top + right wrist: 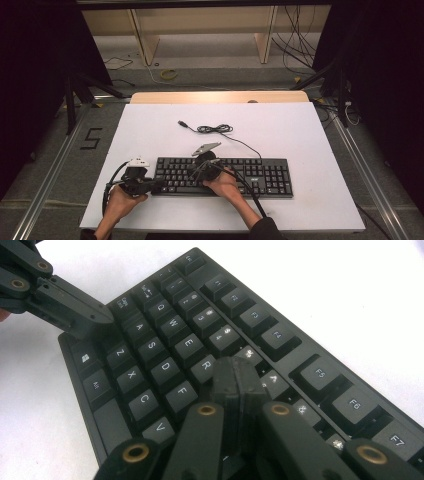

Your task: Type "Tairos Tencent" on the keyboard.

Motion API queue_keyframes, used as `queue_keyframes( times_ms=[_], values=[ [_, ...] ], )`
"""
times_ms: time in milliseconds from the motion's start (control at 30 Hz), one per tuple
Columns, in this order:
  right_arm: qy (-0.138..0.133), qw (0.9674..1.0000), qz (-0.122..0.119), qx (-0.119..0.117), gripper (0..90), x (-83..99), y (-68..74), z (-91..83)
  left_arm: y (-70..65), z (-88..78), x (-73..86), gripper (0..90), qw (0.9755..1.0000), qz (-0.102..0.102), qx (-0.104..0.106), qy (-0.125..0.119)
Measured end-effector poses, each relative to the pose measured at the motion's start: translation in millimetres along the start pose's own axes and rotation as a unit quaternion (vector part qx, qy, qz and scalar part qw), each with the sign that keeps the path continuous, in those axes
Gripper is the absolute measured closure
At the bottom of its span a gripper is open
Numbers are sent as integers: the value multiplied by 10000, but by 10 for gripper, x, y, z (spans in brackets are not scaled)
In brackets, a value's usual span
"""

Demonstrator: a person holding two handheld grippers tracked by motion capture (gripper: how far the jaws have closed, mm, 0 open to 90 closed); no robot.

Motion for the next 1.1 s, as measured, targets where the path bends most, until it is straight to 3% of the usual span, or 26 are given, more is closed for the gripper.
queue_keyframes(
  times_ms=[233,400,533,1100],
  values=[
    [-59,9999,96,-11,900,-10,-10,-26,-5,-9,-19,889,10000,-38,-11,-54],
    [-249,9996,112,-31,862,-54,0,-103,-2,-67,-76,876,9992,-210,200,-288],
    [-337,9994,106,-21,835,-68,10,-147,-23,-96,-104,850,9986,-188,235,-437],
    [-672,9973,240,-198,565,-46,28,-355,-89,-105,-214,423,9957,-187,396,-821]
  ],
)
Point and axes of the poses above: each handheld gripper's, and its own axes: z roughly forward along the jaws, x roughly out of its underside, y roughly to its left, the point moved 7 cm from there along z, roughly forward along the jaws, and after that the axes turned 12 degrees about -z, right-handed, at the moved point
